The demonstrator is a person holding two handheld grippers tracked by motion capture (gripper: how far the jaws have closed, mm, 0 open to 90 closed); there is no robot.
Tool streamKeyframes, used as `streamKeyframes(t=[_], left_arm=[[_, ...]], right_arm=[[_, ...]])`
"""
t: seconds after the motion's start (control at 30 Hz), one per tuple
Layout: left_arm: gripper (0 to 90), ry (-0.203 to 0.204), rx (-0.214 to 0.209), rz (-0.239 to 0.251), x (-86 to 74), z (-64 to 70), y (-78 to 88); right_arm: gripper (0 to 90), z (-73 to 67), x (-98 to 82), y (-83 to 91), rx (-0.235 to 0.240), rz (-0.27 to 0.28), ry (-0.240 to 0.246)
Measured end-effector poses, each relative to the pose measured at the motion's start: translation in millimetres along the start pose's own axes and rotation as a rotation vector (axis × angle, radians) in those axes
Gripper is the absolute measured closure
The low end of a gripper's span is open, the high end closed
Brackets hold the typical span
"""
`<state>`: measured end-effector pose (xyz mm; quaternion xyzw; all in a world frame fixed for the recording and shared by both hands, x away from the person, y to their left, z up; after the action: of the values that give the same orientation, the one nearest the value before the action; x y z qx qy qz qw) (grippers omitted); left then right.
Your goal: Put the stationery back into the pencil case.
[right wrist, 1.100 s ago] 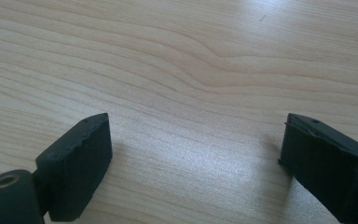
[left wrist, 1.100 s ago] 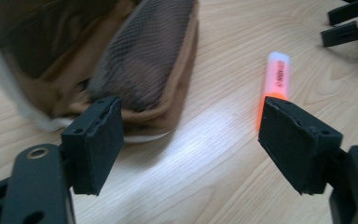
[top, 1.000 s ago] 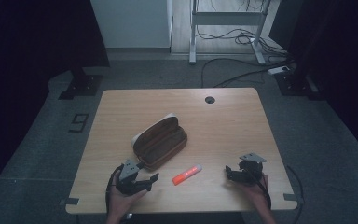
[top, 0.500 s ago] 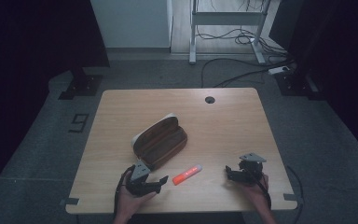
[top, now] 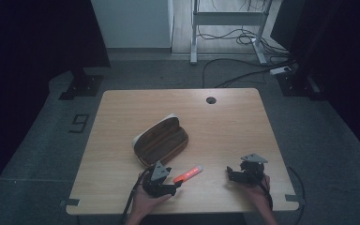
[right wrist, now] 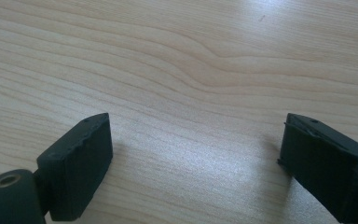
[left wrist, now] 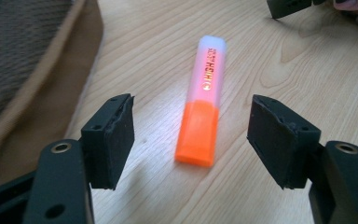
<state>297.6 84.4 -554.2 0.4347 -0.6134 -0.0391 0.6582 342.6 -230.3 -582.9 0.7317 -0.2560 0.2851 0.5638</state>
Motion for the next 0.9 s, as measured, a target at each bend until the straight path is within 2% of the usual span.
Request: streamKeyframes(t=[0.43,0.7,0.9], left_arm=[[36.1,0.000,-0.018,-0.018,11.6,6.7,-26.6],[40.6,-0.013,-0.014,-0.046,8.0,11.0,-34.4],[46.8,0.000,0.002,-0.074,6.0,11.4,-36.3]], right_arm=[[8.9,0.0,0.0,0.0,0.000,0.000,0.000],[8.9,0.0,0.0,0.0,0.000,0.000,0.000],[8.9,0.0,0.0,0.0,0.000,0.000,0.000]])
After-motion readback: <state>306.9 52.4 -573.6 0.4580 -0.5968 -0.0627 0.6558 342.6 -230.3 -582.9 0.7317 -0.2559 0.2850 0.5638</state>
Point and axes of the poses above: each handheld gripper's, and its own axes: y roughly backward along the jaws, x roughly out of its top, z roughly to its right, the point moved 4 cm from there along -y, roughly forward along the jaws, and after that the axes turned 15 degrees about -y, right-handed, at the moved point
